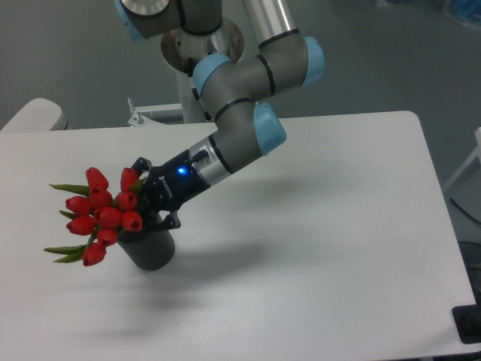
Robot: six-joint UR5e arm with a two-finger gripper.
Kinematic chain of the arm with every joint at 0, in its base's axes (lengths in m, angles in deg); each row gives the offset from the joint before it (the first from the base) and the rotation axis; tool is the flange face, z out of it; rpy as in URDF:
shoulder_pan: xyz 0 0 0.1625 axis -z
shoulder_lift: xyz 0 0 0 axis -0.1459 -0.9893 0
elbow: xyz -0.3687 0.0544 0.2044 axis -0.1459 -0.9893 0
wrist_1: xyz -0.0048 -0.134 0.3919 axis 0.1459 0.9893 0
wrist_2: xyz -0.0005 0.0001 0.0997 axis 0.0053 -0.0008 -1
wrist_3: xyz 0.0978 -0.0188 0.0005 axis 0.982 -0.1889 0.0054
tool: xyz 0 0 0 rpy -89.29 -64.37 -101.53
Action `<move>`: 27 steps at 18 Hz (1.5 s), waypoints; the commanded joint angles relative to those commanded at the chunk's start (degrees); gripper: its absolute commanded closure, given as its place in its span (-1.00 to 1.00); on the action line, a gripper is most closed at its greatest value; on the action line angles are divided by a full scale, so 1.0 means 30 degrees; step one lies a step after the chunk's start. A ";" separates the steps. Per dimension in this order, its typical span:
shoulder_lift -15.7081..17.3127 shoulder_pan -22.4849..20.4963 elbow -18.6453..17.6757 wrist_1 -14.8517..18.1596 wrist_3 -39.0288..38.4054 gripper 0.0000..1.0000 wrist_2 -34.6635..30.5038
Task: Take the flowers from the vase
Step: 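Close the gripper around the tulip stems at the vase rim, then lift the gripped tulips up and out of the black vase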
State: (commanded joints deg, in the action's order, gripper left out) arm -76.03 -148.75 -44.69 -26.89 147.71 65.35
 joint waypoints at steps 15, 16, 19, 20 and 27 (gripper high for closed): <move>0.1758 -0.1435 -0.0030 0.0059 -0.2516 0.89 0.4246; 0.1904 -0.1610 -0.0030 0.0059 -0.2868 0.89 0.4625; 0.2023 -0.2049 0.0321 0.0059 -0.3776 0.89 0.5273; 0.2052 -0.2109 0.0554 0.0059 -0.4273 0.89 0.5361; 0.2052 -0.2812 0.2925 0.0088 -0.8578 0.89 0.6239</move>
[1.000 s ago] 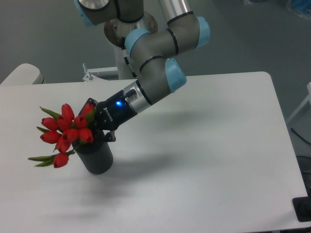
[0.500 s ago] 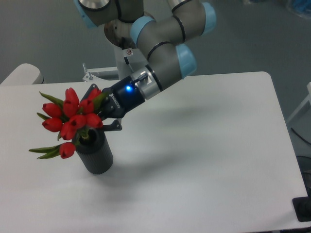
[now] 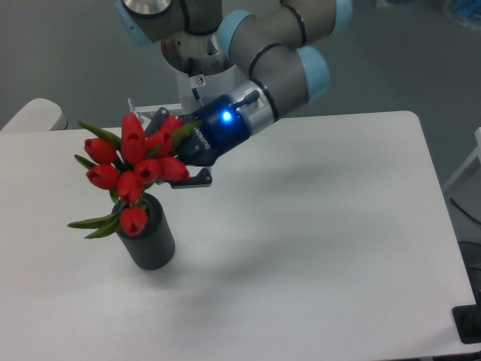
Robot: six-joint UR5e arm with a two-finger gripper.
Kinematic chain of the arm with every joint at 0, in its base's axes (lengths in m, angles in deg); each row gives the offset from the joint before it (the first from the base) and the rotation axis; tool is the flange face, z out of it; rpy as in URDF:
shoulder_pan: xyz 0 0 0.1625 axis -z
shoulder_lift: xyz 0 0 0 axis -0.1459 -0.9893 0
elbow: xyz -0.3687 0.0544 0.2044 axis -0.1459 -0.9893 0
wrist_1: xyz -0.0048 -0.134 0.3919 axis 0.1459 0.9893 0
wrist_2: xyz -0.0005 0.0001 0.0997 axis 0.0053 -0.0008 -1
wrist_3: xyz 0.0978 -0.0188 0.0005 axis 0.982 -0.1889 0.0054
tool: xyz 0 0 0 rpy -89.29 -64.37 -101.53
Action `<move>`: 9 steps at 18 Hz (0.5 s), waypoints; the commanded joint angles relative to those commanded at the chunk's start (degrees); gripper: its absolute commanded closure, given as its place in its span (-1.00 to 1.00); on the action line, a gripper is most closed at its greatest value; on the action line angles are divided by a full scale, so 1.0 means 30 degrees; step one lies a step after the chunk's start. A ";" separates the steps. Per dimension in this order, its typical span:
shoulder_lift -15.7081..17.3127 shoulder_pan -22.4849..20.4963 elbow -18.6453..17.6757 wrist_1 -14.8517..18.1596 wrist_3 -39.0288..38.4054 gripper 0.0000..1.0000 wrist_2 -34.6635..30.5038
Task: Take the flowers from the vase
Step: 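Lift the gripped tulips up and out of the black vase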
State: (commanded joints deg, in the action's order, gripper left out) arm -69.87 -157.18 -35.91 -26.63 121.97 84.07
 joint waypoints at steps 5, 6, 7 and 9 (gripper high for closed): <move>-0.0409 -0.0439 0.1556 0.0000 -0.1061 0.89 0.0879; -0.0555 -0.0643 0.1731 0.0000 -0.1032 0.89 0.0968; -0.0789 -0.0732 0.1994 0.0000 -0.1003 0.89 0.0998; -0.1315 -0.0966 0.2755 0.0000 -0.0944 0.89 0.0969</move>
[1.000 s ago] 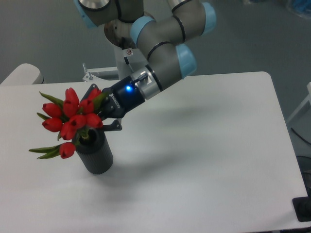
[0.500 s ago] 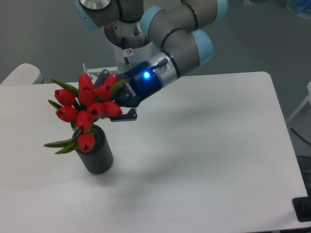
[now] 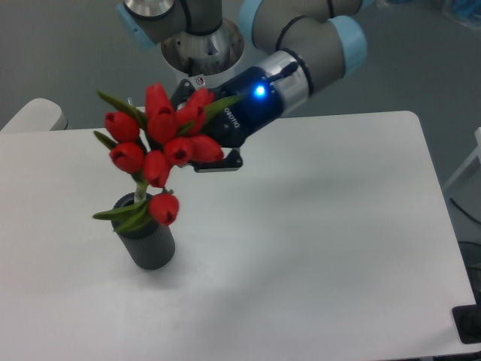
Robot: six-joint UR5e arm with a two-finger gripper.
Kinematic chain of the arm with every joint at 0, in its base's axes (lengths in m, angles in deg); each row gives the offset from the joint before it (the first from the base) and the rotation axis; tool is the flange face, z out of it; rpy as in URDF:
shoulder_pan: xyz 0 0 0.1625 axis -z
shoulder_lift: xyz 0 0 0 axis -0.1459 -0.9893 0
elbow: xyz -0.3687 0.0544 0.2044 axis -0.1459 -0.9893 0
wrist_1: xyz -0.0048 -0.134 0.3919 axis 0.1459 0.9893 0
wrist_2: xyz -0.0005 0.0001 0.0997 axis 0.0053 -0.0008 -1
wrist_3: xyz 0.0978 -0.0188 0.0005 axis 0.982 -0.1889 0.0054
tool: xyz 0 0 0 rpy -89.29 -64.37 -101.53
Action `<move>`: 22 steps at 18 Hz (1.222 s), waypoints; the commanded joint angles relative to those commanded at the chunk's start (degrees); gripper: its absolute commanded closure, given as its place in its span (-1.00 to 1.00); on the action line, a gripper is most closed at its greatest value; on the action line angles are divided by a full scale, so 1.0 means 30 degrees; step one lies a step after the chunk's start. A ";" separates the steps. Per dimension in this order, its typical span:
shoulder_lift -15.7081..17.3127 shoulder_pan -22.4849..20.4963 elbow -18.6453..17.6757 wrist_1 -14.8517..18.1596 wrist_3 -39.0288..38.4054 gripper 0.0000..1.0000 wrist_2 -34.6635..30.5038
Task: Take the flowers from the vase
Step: 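Lift the gripped tulips up and out of the black vase, then carry the tulip bunch away from the vase and lower it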
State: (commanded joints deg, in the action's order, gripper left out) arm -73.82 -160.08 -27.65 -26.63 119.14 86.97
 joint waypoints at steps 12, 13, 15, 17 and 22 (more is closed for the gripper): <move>-0.3106 -0.0851 0.3957 -0.1463 -0.0117 0.92 -0.4153; -0.3341 -0.0851 0.4220 -0.1494 -0.0088 0.93 -0.4856; -0.3664 -0.0851 0.4573 -0.1524 0.0378 0.94 -0.6088; -0.4189 -0.0822 0.4516 -0.1553 0.1080 0.95 -0.7754; -0.5187 -0.0880 0.4603 -0.1523 0.2227 1.00 -1.1512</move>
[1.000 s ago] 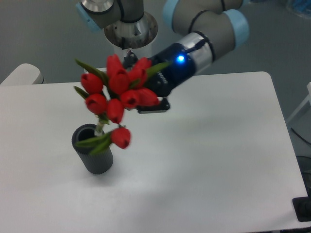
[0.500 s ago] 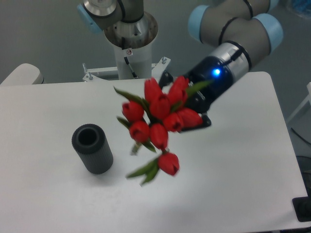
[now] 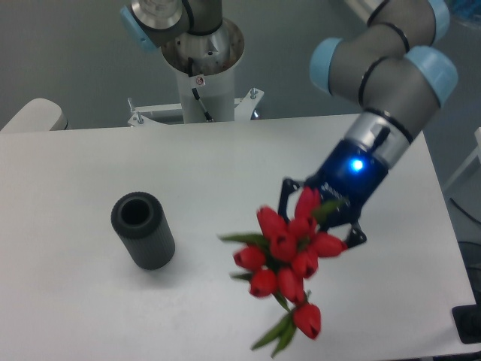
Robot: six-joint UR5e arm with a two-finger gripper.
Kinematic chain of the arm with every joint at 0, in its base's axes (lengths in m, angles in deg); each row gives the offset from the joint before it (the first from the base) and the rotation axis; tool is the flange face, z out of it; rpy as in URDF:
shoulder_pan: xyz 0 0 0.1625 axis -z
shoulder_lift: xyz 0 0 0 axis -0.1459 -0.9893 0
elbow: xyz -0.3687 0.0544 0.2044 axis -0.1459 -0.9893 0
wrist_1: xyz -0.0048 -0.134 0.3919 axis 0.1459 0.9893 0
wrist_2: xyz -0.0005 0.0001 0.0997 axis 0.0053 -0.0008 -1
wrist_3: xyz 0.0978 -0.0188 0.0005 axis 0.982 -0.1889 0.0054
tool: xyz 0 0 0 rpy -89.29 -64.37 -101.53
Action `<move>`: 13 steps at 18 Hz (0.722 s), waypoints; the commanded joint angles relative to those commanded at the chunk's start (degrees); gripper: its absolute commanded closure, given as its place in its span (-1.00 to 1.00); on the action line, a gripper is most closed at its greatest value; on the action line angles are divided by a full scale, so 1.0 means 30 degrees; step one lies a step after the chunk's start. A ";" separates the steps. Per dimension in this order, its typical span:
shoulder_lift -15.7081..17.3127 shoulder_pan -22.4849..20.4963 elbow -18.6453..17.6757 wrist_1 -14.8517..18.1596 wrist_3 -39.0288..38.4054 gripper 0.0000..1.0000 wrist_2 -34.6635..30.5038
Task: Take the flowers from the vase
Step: 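Carry the tulip bunch away from the vase and lower it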
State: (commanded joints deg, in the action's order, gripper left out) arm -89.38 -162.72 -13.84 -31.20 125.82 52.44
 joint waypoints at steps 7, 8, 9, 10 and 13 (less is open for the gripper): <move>-0.0382 0.0145 0.0089 0.0058 0.0672 1.00 -0.5032; -0.0353 0.0291 0.0001 0.0174 0.0877 0.98 -0.5853; -0.0324 0.0351 0.0000 0.0291 0.1024 0.98 -0.6702; -0.0295 0.0496 0.0000 0.0380 0.1084 0.99 -0.7494; -0.0324 0.0819 0.0088 0.1198 0.1404 1.00 -0.9255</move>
State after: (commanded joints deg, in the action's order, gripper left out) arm -90.35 -160.27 -13.58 -27.60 130.03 24.67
